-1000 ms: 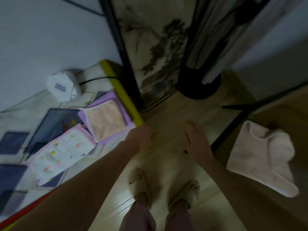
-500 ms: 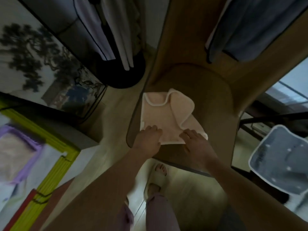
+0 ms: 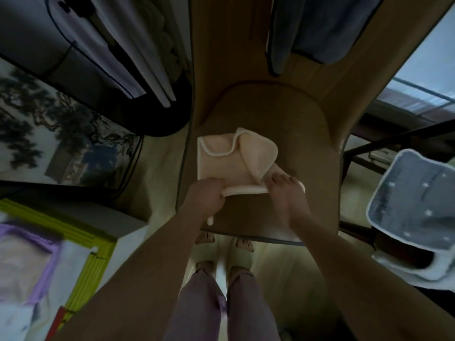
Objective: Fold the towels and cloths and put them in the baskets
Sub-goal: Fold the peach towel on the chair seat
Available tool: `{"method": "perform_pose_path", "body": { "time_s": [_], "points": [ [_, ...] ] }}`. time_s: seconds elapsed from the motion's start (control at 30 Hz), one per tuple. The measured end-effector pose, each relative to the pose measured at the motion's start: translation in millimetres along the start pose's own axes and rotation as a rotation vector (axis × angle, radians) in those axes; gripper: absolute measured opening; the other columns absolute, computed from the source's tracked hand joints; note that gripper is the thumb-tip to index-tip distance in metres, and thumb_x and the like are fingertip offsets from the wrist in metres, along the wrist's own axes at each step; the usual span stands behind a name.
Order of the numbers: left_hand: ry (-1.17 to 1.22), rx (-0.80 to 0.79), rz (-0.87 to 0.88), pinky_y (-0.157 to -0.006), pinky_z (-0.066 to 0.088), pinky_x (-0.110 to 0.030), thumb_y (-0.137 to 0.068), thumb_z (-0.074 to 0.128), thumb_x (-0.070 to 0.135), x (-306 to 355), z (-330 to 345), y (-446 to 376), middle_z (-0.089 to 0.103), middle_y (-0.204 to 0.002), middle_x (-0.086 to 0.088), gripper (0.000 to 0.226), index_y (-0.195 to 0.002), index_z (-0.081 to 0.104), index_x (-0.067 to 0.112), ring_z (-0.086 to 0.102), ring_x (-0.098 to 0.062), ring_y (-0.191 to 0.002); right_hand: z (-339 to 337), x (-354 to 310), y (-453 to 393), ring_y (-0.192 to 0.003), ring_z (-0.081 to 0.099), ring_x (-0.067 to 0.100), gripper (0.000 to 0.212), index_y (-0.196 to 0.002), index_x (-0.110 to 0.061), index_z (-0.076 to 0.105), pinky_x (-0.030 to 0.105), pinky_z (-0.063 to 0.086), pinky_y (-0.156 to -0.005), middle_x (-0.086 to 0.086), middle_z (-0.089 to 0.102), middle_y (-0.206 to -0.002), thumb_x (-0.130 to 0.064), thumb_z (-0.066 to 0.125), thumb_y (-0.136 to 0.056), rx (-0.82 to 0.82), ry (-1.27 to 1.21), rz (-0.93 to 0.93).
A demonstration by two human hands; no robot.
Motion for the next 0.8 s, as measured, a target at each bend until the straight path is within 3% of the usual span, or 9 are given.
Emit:
{"method": "perform_pose_path", "body": {
  "time_s": [0.1,0.17,0.23,0.3,0.47,0.5,0.6,0.7,0.8],
  "points": [
    [0.245,-0.009,0.003,-0.058,0.041,-0.025,-0.091,0.049,0.012,8.5,-34.4,-4.5,0.061,-0.098,-0.008,0.020,-0.109,0.056,0.010,0.059,-0.020,-0.082,-31.0,7.5,7.3,-0.098,0.061,0.027,0.029,-0.117,-0.011,0.056,0.035,0.044,-0.081,0.008,0.062,-0.111,-0.005,0.048,-0.090,-0.063,-0.024,0.013],
    [0.320,-0.173,0.030,-0.054,0.042,-0.022,-0.090,0.052,0.010,20.8,-41.9,3.8,0.058,-0.097,-0.004,0.020,-0.110,0.053,0.011,0.057,-0.017,-0.080,-31.6,7.4,20.7,-0.100,0.060,0.026,0.030,-0.125,-0.013,0.053,0.031,0.042,-0.076,0.008,0.061,-0.116,-0.015,0.046,-0.096,-0.283,-0.076,0.001],
    [0.192,-0.317,0.119,-0.057,0.039,-0.020,-0.087,0.057,0.010,34.9,-43.7,19.0,0.059,-0.098,-0.003,0.019,-0.106,0.056,0.014,0.054,-0.014,-0.081,-35.1,2.8,37.2,-0.109,0.057,0.028,0.037,-0.132,-0.013,0.050,0.032,0.045,-0.081,0.011,0.058,-0.126,-0.022,0.049,-0.096,-0.442,-0.121,-0.048],
    [0.067,-0.318,0.168,-0.061,0.037,-0.021,-0.086,0.058,0.012,43.4,-55.4,32.4,0.062,-0.096,-0.003,0.014,-0.099,0.062,0.015,0.053,-0.012,-0.079,-45.2,6.6,48.6,-0.112,0.057,0.028,0.041,-0.136,-0.016,0.047,0.035,0.049,-0.088,0.011,0.057,-0.128,-0.017,0.050,-0.094,-0.497,-0.062,-0.045],
    [-0.004,-0.086,0.151,-0.056,0.037,-0.021,-0.090,0.051,0.012,57.6,-123.6,45.6,0.061,-0.092,-0.002,0.014,-0.098,0.061,0.016,0.055,-0.013,-0.078,-116.4,36.2,56.1,-0.101,0.062,0.025,0.035,-0.125,-0.016,0.054,0.037,0.045,-0.094,0.006,0.065,-0.111,-0.009,0.045,-0.092,-0.297,-0.033,0.143],
    [0.005,-0.020,0.142,-0.058,0.038,-0.023,-0.091,0.049,0.012,60.6,-142.4,45.4,0.061,-0.091,-0.003,0.013,-0.098,0.060,0.016,0.055,-0.014,-0.078,-134.3,43.3,55.1,-0.095,0.063,0.024,0.033,-0.121,-0.017,0.056,0.036,0.044,-0.090,0.005,0.067,-0.103,-0.007,0.043,-0.093,-0.229,-0.023,0.174],
    [0.108,0.176,0.141,-0.062,0.043,-0.028,-0.095,0.045,0.012,73.8,-200.8,42.8,0.061,-0.090,-0.007,0.014,-0.098,0.059,0.012,0.057,-0.017,-0.078,-193.8,65.1,52.1,-0.069,0.058,0.023,0.027,-0.113,-0.015,0.056,0.029,0.039,-0.058,0.003,0.062,-0.081,-0.006,0.040,-0.093,0.027,0.019,0.273],
    [0.188,0.362,0.209,-0.069,0.051,-0.036,-0.097,0.042,0.012,93.6,-250.3,47.4,0.063,-0.092,-0.010,0.019,-0.101,0.061,0.010,0.058,-0.021,-0.081,-226.7,85.2,51.2,-0.074,0.060,0.029,0.020,-0.109,-0.009,0.051,0.033,0.040,-0.058,0.010,0.062,-0.087,-0.003,0.040,-0.093,0.184,-0.131,0.377],
    [0.194,0.493,0.309,-0.083,0.043,-0.029,-0.098,0.043,0.010,111.5,-274.6,57.5,0.062,-0.106,-0.009,0.023,-0.110,0.061,0.008,0.055,-0.022,-0.097,-253.1,96.0,59.1,-0.082,0.059,0.032,0.020,-0.110,-0.005,0.048,0.036,0.040,-0.058,0.013,0.060,-0.093,0.000,0.046,-0.091,0.390,-0.243,0.413]
  ]
}}
Point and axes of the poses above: each hand's wrist, its own y-axis away from the middle knuckle, its own z-axis out of the palm, x = y × z, the point moved 10 cm from there along -y, towards the middle knuckle
